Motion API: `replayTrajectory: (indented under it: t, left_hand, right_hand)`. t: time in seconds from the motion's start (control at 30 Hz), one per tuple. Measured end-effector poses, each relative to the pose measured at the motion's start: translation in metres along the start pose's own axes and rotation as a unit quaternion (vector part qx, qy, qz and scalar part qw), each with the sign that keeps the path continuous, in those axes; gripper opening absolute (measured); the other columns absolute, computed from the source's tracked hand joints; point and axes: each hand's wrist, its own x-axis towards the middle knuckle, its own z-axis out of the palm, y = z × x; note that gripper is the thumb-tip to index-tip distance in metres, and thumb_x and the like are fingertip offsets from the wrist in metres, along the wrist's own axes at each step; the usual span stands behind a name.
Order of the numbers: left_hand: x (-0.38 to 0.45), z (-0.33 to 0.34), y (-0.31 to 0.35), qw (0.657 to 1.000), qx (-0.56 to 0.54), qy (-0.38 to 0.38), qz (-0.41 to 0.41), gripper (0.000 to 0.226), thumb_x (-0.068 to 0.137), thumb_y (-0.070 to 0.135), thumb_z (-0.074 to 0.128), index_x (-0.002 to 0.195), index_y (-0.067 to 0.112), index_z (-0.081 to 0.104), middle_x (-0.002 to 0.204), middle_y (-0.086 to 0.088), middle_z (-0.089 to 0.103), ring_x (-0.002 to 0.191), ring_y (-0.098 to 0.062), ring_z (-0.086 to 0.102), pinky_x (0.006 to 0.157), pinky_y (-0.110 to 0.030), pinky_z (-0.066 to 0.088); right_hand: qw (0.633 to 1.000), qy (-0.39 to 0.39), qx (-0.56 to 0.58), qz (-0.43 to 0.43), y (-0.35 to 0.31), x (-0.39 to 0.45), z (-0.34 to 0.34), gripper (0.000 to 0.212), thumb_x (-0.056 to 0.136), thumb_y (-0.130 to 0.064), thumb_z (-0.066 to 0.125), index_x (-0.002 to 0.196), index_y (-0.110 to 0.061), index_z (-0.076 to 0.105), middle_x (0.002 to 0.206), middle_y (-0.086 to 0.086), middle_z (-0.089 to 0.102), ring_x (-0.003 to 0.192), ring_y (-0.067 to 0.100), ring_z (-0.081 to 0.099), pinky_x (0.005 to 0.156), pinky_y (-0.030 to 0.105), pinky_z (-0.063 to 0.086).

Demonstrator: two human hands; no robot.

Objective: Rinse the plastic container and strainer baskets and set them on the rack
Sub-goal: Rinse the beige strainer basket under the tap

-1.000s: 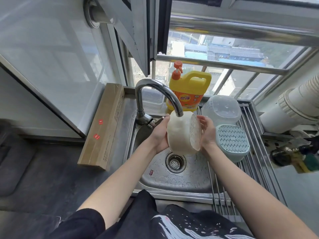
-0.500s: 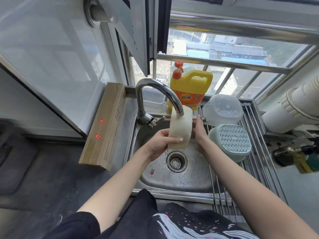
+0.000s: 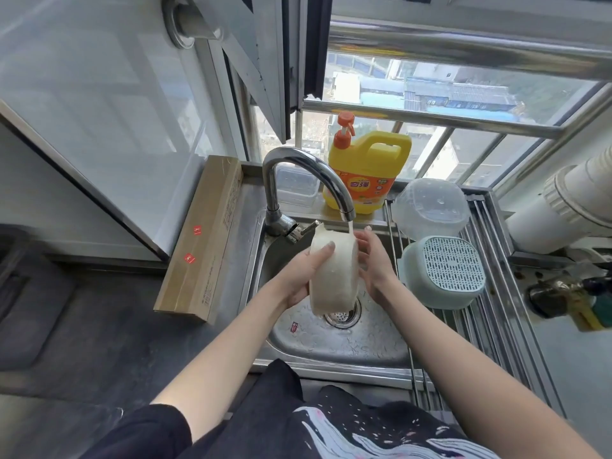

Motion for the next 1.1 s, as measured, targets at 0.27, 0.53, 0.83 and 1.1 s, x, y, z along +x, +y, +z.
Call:
replayTrajectory:
  t: [0.27, 0.53, 0.83, 1.1]
  left_hand:
    - [0.003, 0.007, -0.009, 0.996, 0.058, -0.058, 0.032, 0.022, 0.084, -0.009, 0.060, 0.097, 0.007, 0.068, 0.085, 0.000, 0.074, 0.081, -0.011, 0.068, 0.075, -0.023, 0.054]
    - [-0.007, 0.002, -0.011, 0.973, 0.214, -0.088, -0.007, 0.035, 0.076, -0.003, 0.074, 0.108, 0.005, 0.065, 0.096, -0.005, 0.070, 0.094, -0.017, 0.065, 0.081, -0.021, 0.050]
    - [-0.009, 0.005, -0.004, 0.998, -0.026, -0.053, -0.005, 0.056, 0.081, 0.051, 0.057, 0.122, 0.013, 0.058, 0.113, -0.009, 0.069, 0.104, -0.023, 0.066, 0.086, -0.040, 0.055]
    - [-0.001, 0.005, -0.014, 0.994, 0.062, 0.038, 0.079, 0.086, 0.043, 0.084, 0.065, 0.100, 0.019, 0.069, 0.101, -0.008, 0.070, 0.093, -0.020, 0.065, 0.090, -0.038, 0.051]
  right_hand:
    - [0.998, 0.003, -0.051, 0.021, -0.010, 0.004, -0.012, 0.051, 0.093, -0.055, 0.033, 0.118, -0.021, 0.061, 0.123, 0.006, 0.062, 0.111, 0.026, 0.056, 0.084, 0.037, 0.044]
    - [0.994, -0.074, 0.067, 0.049, -0.007, -0.004, -0.005, 0.070, 0.087, -0.071, 0.034, 0.113, -0.014, 0.064, 0.093, 0.012, 0.070, 0.080, 0.029, 0.067, 0.071, 0.038, 0.054]
    - [0.983, 0.051, -0.118, -0.131, -0.008, -0.011, 0.000, 0.029, 0.100, -0.039, 0.037, 0.106, -0.017, 0.055, 0.094, -0.010, 0.060, 0.086, 0.003, 0.054, 0.076, 0.027, 0.040]
    - [0.973, 0.082, -0.110, -0.186, -0.021, -0.016, 0.007, 0.040, 0.105, -0.028, 0.029, 0.119, -0.012, 0.062, 0.110, -0.007, 0.058, 0.101, 0.006, 0.050, 0.087, 0.022, 0.035]
